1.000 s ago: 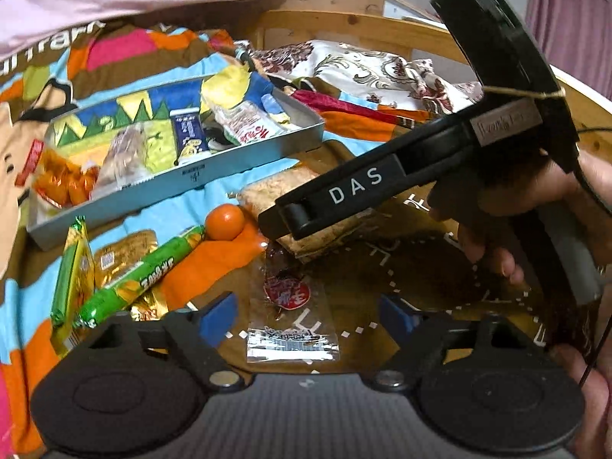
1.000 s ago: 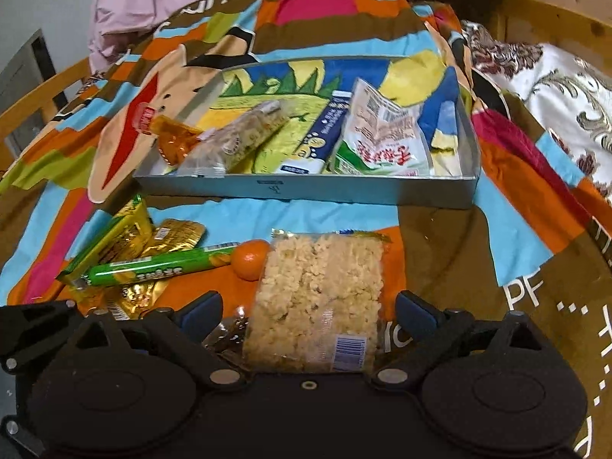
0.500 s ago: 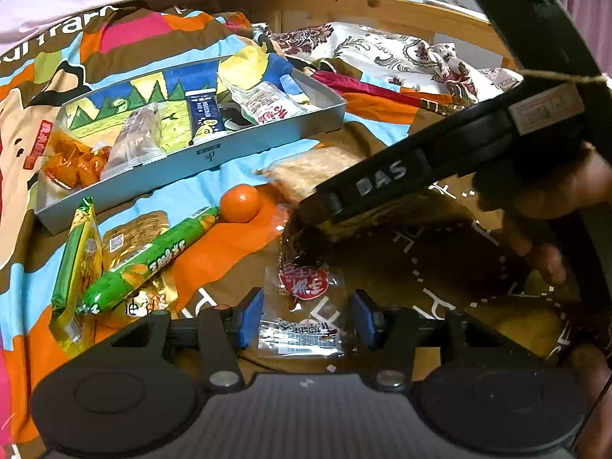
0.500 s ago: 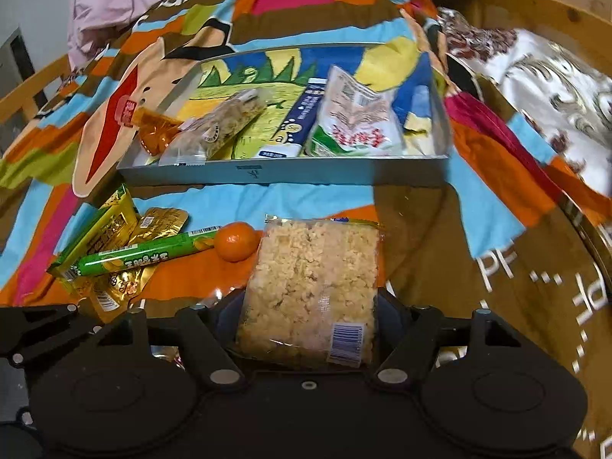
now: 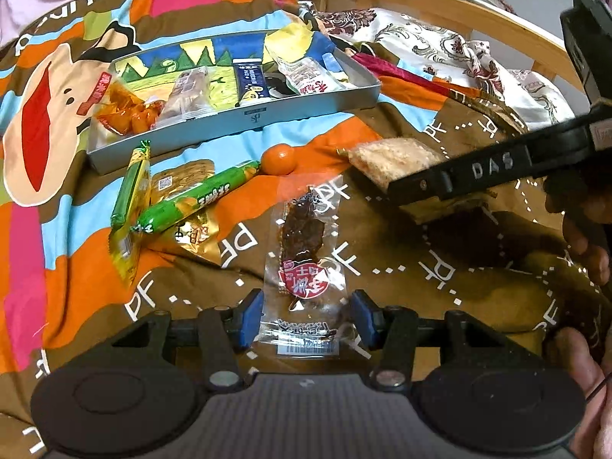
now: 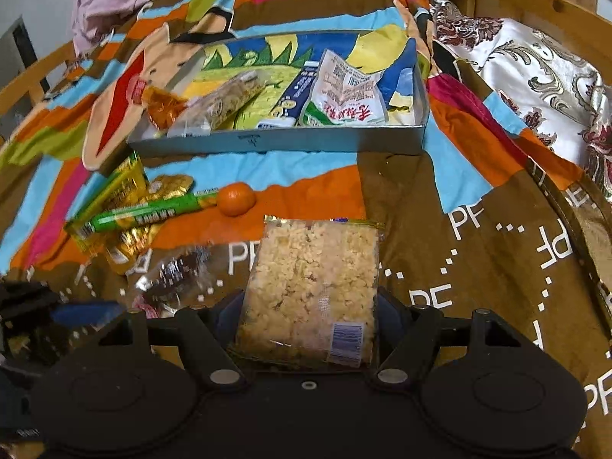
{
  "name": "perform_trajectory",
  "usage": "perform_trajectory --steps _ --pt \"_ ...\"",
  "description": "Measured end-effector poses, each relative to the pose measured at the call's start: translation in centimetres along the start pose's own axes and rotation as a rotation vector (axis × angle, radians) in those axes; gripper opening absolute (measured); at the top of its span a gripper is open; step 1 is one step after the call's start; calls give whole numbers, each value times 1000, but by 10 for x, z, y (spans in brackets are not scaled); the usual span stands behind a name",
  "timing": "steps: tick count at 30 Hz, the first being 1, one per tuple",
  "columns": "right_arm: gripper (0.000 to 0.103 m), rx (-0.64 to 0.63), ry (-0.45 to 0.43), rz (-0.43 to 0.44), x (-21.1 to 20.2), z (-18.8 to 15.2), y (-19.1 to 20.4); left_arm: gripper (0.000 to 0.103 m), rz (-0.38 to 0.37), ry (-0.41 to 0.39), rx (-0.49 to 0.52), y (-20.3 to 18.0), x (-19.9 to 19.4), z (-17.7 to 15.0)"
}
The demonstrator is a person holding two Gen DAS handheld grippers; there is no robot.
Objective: Organize snacks
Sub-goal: 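Lift the rice-crisp bar with the right gripper while the left lifts the jerky pack toward the tray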
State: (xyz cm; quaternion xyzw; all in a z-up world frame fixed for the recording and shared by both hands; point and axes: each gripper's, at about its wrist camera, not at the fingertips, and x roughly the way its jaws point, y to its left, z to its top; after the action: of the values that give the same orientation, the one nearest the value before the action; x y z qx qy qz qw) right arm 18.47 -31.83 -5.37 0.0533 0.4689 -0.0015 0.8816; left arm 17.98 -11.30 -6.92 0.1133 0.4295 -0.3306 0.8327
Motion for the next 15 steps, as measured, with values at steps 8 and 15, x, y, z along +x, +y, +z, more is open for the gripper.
perform_trajectory --steps 8,15 --pt "80 32 6 -7 6 1 -2 66 -3 -49 19 -3 4 6" --pt "85 -17 14 -30 13 0 7 66 23 -43 87 -10 23 12"
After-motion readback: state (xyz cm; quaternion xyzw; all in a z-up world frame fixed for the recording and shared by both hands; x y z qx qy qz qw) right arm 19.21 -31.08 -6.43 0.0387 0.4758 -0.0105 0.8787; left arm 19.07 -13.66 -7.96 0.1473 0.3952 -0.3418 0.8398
